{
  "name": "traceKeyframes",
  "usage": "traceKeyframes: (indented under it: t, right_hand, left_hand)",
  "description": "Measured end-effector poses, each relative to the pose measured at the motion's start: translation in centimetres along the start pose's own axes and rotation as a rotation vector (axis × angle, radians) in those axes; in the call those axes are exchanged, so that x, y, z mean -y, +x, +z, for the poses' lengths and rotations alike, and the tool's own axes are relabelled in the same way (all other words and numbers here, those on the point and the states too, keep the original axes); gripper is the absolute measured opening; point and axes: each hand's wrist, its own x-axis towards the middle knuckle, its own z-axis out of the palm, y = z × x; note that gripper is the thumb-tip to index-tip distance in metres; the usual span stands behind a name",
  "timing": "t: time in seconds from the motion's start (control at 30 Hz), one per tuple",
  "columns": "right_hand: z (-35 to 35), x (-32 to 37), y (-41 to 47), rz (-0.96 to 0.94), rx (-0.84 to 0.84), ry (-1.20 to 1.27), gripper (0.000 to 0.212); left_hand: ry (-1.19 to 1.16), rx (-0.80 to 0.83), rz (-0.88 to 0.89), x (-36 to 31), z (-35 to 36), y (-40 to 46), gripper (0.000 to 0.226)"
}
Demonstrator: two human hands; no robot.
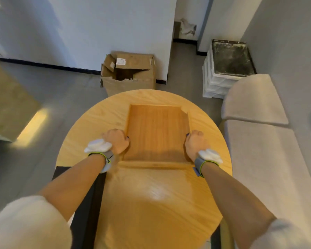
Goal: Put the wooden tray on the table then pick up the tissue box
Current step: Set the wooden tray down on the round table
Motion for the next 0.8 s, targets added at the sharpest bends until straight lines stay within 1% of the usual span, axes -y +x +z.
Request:
traceKeyframes:
  t: [0.1, 0.2, 0.33, 0.5, 0.7, 0.8]
  right_hand:
    - [0.4, -1.2, -1.7, 0.003, 0.005, -0.041, 0.029]
    - [0.8, -2.1, -2.8, -0.039, 0.005, -0.042, 0.029]
    - [1.0, -1.9, -4.0, -0.058, -0.024, -0.060, 0.031]
    - [1.7, -2.0, -4.9, -0.076, 0.006, -0.056, 0.032]
    - [2.1, -2.1, -5.4, -0.116, 0.002, -0.079, 0.031]
    - [2.5, -1.9, -5.3, -0.123, 0.012, -0.086, 0.032]
  left_hand:
    - [0.095, -0.051, -0.007, 0.2, 1.6, -0.8, 0.037]
    - [0.105, -0.092, -0.004, 0.7, 2.9, -1.3, 0.036]
    - [0.116, -0.101, -0.031, 1.1, 3.8, -2.0, 0.034]
    - [0.237, -0.185, 0.034, 2.0, 4.6, -3.5, 0.037]
    - [0.262, -0.231, 0.058, 2.6, 5.5, -4.0, 0.035]
    - [0.269, -0.219, 0.042, 3.0, 5.9, -3.7, 0.033]
